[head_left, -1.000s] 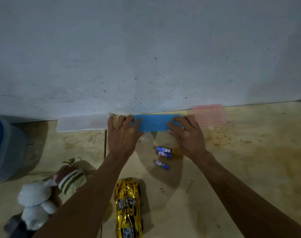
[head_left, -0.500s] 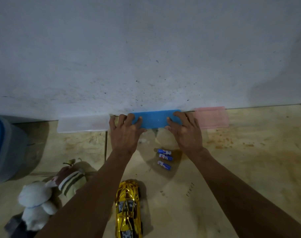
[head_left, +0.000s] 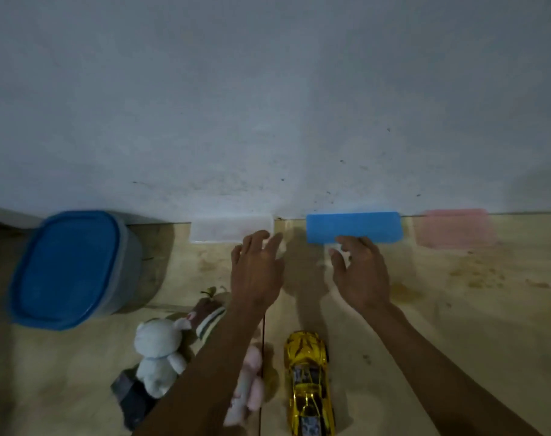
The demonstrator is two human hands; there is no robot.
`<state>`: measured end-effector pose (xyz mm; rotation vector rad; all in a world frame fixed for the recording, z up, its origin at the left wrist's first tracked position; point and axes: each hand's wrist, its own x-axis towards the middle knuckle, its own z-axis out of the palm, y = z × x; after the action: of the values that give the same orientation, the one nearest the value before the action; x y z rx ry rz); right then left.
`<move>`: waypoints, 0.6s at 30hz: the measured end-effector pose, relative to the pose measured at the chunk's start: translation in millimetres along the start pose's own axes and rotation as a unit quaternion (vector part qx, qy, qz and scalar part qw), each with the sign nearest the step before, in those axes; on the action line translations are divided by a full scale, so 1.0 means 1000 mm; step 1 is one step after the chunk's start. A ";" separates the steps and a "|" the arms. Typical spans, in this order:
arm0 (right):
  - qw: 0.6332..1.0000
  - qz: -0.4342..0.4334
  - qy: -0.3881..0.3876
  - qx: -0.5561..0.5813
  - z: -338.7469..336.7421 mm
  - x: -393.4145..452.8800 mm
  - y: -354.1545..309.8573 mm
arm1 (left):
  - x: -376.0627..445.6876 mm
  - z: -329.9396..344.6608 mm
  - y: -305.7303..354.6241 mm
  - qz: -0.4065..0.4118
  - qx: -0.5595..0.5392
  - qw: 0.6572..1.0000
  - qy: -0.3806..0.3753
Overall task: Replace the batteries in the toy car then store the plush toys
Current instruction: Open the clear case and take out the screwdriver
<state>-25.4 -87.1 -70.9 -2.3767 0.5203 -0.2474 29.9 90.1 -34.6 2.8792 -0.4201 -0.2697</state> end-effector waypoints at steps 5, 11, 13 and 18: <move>0.970 0.139 -0.100 0.173 0.056 -0.028 -0.092 | -0.007 -0.024 -0.093 -0.075 0.011 0.996 0.042; 0.854 0.405 -0.121 0.302 0.130 -0.021 -0.161 | 0.017 -0.032 -0.164 -0.049 0.052 0.997 -0.030; 0.822 0.445 -0.075 0.347 0.141 -0.015 -0.174 | 0.029 -0.028 -0.173 -0.012 0.069 0.997 -0.034; 0.767 0.485 0.019 0.419 0.159 -0.006 -0.190 | 0.046 -0.022 -0.179 0.062 0.086 0.994 0.018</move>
<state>75.7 139.4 -64.7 -1.0287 1.2612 -0.0185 124.6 248.2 -63.1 3.0028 -0.6433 -0.1673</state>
